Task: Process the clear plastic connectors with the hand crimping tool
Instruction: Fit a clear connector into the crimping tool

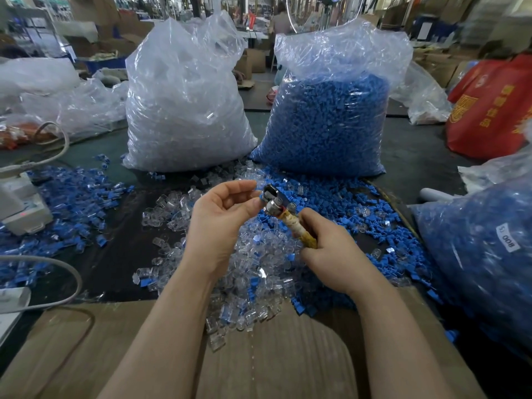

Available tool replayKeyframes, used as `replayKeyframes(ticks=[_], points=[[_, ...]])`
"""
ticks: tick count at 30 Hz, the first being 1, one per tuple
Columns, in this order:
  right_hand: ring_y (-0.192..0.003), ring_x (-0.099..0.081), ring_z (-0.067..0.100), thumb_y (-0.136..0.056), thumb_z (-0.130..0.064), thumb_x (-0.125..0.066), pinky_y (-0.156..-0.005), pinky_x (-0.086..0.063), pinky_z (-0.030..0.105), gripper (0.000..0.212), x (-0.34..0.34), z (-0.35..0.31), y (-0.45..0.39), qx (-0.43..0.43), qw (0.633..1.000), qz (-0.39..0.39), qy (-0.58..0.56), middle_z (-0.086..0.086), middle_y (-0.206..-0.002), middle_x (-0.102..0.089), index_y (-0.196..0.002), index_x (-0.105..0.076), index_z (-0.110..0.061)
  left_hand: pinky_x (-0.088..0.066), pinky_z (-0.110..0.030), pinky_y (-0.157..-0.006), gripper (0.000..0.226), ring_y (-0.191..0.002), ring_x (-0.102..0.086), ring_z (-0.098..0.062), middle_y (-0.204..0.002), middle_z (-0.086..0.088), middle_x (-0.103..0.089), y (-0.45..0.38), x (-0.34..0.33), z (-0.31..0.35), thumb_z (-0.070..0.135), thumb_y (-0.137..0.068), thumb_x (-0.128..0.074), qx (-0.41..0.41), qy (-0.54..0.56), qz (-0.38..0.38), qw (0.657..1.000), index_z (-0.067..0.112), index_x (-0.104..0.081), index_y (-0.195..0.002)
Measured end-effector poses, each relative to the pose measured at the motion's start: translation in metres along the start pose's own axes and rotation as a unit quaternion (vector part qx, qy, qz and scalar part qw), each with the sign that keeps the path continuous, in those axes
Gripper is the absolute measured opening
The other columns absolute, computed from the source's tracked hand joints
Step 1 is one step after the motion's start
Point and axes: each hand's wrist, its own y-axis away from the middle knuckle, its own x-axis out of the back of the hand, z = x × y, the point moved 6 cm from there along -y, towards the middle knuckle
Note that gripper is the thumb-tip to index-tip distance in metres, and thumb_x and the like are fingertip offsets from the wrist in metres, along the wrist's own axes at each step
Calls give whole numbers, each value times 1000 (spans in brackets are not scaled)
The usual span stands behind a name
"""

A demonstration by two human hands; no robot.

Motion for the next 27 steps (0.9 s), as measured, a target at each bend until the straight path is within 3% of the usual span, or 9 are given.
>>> replayKeyframes(ticks=[10,13,16,20,22,24,27], points=[[-64,-48,16,-81,-10,-55,-53,-35,33,33,0,2,-2,0,999,19,34,-5,-76,-50,-87,-41,-40,-55,-20,-78,26,-87,-70,-9,-91,0,-75,0,3,-2,-1,-82,-70,41,-7,5,999,12,-70,-104],[-69,-50,19,-82,-12,-56,-60,-40,38,29,8,5,-2,2,997,67,37,-6,-76,-51,-90,-40,-35,-58,-23,-81,22,-79,-71,-9,-83,0,-75,-4,22,0,1,-81,-67,86,59,74,992,12,-70,-100],[-84,-49,23,-89,-24,-56,-83,-39,45,22,15,12,-2,-13,990,114,81,-6,-85,-54,-95,-39,-37,-57,-21,-80,7,-64,-66,-4,-65,3,-70,-7,63,-3,11,-92,-60,138,220,193,946,11,-67,-90],[-91,-48,27,-95,-39,-51,-98,-32,53,12,22,19,1,-39,974,188,121,-7,-87,-52,-99,-40,-40,-53,-20,-70,17,-58,-65,0,-60,9,-64,-2,119,-9,25,-99,-54,146,378,295,865,18,-57,-84],[-84,-52,29,-95,-36,-51,-82,-44,47,11,27,19,4,-40,967,224,115,-3,-85,-54,-99,-41,-38,-53,-19,-66,17,-57,-66,0,-59,8,-65,1,138,-15,28,-101,-51,137,415,333,836,17,-55,-88],[-71,-53,27,-96,-33,-52,-56,-40,36,11,32,22,5,-63,958,252,118,-1,-79,-56,-101,-43,-35,-54,-16,-70,22,-58,-66,-1,-62,8,-67,0,153,-22,28,-105,-43,129,407,344,836,16,-53,-90],[-58,-49,18,-96,-29,-54,-46,-29,28,7,38,34,9,-140,938,281,149,-3,-69,-54,-99,-48,-30,-49,-19,-97,22,-82,-65,-3,-97,6,-64,-3,172,-37,24,-108,-32,114,397,354,839,14,-50,-99]])
